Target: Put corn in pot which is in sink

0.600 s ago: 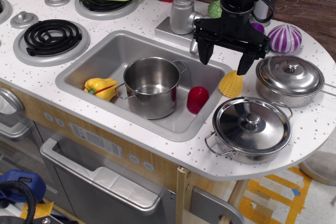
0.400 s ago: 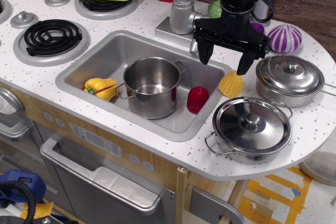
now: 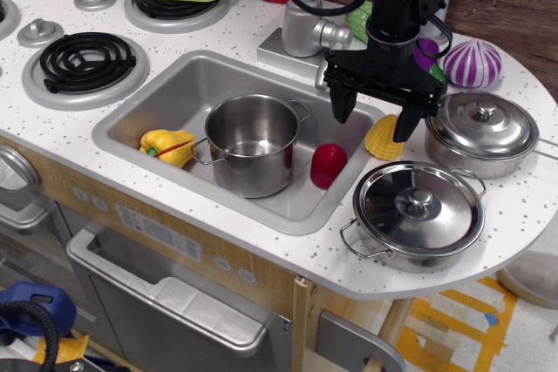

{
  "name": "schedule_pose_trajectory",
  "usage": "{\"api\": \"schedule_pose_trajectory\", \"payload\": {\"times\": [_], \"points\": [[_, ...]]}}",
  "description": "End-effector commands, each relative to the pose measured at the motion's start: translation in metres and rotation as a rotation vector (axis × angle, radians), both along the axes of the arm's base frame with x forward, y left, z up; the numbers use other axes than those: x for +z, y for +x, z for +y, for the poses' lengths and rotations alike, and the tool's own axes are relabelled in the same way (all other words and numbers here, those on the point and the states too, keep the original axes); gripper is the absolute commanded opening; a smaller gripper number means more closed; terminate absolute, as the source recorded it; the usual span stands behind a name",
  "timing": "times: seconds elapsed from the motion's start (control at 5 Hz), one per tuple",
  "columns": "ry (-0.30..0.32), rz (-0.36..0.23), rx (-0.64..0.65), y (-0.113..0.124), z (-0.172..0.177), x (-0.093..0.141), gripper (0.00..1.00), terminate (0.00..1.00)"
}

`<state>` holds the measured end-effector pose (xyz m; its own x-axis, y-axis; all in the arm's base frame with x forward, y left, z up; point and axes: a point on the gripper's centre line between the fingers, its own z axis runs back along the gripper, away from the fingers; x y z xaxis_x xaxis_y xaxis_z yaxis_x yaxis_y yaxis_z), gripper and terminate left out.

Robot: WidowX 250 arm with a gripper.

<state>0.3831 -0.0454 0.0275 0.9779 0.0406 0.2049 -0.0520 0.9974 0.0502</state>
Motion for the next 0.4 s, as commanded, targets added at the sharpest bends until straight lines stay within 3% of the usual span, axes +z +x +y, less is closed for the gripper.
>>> {"api": "schedule_pose_trajectory", "payload": {"times": [0.0,0.2], "points": [[-0.029,-0.073,-0.009,0.0104,-0.0027,0.0034,1.0,0.0],[-0.039,-0.081,-0.01,0.0119,-0.004,-0.0014,1.0,0.0]]}}
